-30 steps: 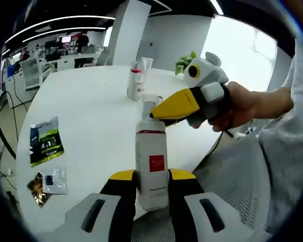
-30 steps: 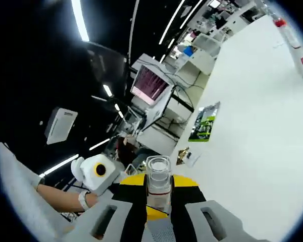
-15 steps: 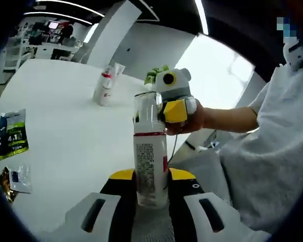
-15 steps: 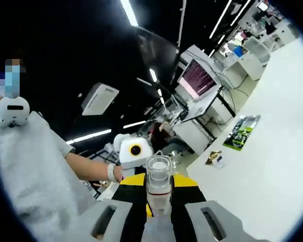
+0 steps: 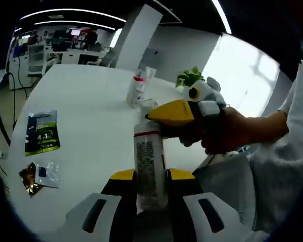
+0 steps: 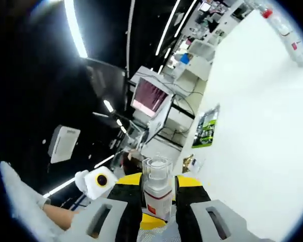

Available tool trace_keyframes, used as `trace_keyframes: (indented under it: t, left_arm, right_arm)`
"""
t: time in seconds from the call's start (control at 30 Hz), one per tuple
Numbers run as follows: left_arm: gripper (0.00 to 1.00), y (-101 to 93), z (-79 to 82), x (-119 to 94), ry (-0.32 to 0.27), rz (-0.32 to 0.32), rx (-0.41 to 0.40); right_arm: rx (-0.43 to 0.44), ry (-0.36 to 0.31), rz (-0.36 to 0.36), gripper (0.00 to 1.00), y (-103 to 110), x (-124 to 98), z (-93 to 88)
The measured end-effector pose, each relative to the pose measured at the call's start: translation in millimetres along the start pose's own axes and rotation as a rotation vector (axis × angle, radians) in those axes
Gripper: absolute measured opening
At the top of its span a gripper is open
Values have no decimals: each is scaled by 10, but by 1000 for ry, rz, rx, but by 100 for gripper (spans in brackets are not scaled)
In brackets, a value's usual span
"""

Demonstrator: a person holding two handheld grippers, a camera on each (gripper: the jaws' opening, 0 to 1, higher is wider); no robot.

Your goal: Arrange the skincare products in the storage area until every visible bottle or jar stands upright without overlapping.

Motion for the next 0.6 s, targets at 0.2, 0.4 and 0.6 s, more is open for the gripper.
trace_keyframes:
  t: [0.2,0.4,0.6]
  left_arm:
    - [18,-6,-42,51,44,69,47]
    - [18,-6,-106,82,111,132,115]
    - [19,-4,-140,98,130,185,219]
  right_arm:
    - [22,63,-64,22,-19,96,-142]
    - [-20,125,-133,14,-26,179,-268]
    - [-63,126,-148,12,-5,190,-282]
Point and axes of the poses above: the point that each gripper's makers call its tool centre point, and the gripper's own axes: x roughly forward along the fingers, y roughly to its left, z roughly out of its top, the point moved 10 cm from there along -x, roughly backward along the fingers, and after that the axes turned 4 degrees about -z, right-handed, at the moved point
